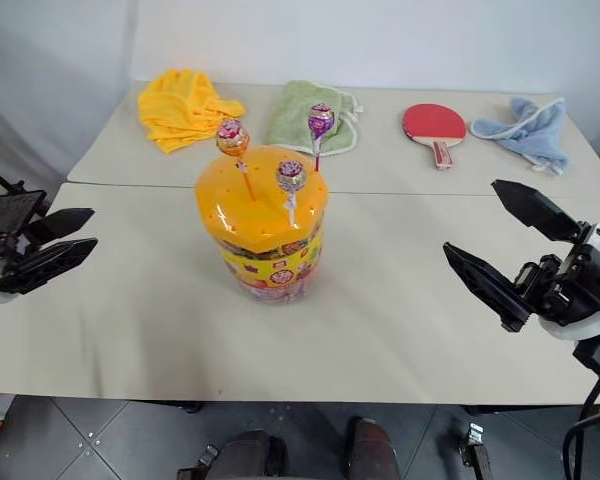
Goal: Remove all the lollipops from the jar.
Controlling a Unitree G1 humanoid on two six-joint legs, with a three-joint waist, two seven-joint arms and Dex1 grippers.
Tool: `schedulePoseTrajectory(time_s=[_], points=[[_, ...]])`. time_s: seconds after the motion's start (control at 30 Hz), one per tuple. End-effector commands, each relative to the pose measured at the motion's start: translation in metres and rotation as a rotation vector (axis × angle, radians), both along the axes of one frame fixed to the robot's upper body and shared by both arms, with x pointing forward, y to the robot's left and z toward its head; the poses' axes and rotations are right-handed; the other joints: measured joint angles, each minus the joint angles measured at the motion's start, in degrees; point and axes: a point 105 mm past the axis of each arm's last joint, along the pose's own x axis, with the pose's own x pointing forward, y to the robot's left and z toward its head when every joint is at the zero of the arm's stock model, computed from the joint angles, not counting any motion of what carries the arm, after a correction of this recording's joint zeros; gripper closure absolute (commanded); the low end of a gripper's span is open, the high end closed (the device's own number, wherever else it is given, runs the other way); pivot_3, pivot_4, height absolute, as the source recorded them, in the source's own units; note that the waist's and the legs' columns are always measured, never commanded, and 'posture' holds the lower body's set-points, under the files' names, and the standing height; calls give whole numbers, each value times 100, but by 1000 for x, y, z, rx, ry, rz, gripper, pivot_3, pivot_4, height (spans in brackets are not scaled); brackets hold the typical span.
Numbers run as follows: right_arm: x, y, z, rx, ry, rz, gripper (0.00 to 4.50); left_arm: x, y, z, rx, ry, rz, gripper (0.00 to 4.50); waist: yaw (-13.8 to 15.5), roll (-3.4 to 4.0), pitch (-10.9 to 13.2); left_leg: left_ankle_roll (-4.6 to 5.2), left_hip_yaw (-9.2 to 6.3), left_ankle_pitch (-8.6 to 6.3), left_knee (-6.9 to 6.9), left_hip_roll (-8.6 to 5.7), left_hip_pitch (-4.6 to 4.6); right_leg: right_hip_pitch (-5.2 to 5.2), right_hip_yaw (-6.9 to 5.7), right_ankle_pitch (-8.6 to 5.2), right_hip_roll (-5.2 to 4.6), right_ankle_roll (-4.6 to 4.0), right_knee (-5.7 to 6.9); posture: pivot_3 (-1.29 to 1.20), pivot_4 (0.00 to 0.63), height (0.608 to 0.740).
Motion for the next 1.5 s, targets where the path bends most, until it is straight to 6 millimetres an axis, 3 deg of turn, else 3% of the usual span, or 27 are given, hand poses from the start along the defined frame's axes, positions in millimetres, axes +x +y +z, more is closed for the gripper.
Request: schedulePoseTrajectory(time_s=[0.03, 0.1, 0.17, 0.23, 0.3, 0.37, 0.43, 0.53, 0.73, 0.87, 1.23, 1.5], points=[[-17, 11, 6, -22, -40, 17, 42, -5, -21, 28, 35, -115, -106, 0, 1, -17, -7, 0, -4, 0, 2, -1, 0, 1, 0, 0, 0, 1, 2, 0, 150, 740], [-20, 13, 0, -45, -11, 22, 42, -6, -35, 44, 22, -162, -163, 0, -7, -21, -9, 0, -3, 0, 1, -6, 2, 5, 1, 1, -2, 2, -1, 0, 150, 740], [-24, 13, -4, -78, 11, 51, 42, -14, -67, 61, 37, -232, -311, 0, -4, -23, -7, 1, -1, 0, 2, -6, 1, 5, 3, 1, -3, 2, -3, 0, 150, 740], [-25, 15, -3, -98, 12, 70, 42, -14, -85, 64, 85, -258, -389, 0, -18, -24, -7, 2, -2, 0, 7, -8, 2, 10, 5, 2, -3, 3, -3, 0, 150, 740], [-27, 20, 2, -65, 5, 80, 42, -9, -97, 64, 117, -283, -422, 0, -35, -23, -8, 3, 5, 1, 7, -9, 7, 11, 10, 2, -2, 3, -4, 0, 150, 740], [-33, 32, 5, -27, -11, 121, 42, 12, -121, 70, 155, -383, -395, 0, -26, -19, -10, 1, 9, 2, 4, -6, 14, 10, 10, 2, 2, 3, 2, 0, 150, 740], [-34, 39, 5, -12, -24, 138, 42, 17, -140, 73, 152, -364, -454, 0, -18, -21, -9, -1, 8, 6, 7, -6, 9, 10, 9, 1, 5, 3, -3, 0, 150, 740], [-32, 44, 5, 6, -37, 153, 42, 12, -153, 75, 163, -328, -562, 0, -41, -24, -7, 0, 9, 5, 12, -8, 3, 9, 10, 2, 4, 3, -9, 0, 150, 740], [-31, 48, 2, 12, -43, 156, 42, 9, -162, 71, 178, -270, -638, 0, -31, -24, -7, 1, 6, 4, 3, -7, 2, 3, 7, 2, 4, 4, -8, 0, 150, 740], [-31, 48, 6, 22, -62, 142, 0, 18, -163, 74, 154, -272, -591, 861, -6, -26, -6, 2, 1, 5, 18, -8, -1, 10, 9, 2, 3, 4, -10, 0, 150, 740], [-36, 55, 15, 55, -78, 167, 0, 24, -173, 65, 130, -254, -625, 4414, -5, -26, -6, 3, -11, 4, 31, -8, -6, 15, 6, 2, 3, 4, -8, 0, 150, 740], [-32, 54, 11, 68, -51, 178, 0, 18, -154, 107, -153, -274, -647, 4477, -19, -28, -4, 4, -33, 3, 47, -9, -23, 15, -3, 2, 3, 4, -8, 0, 150, 740]])
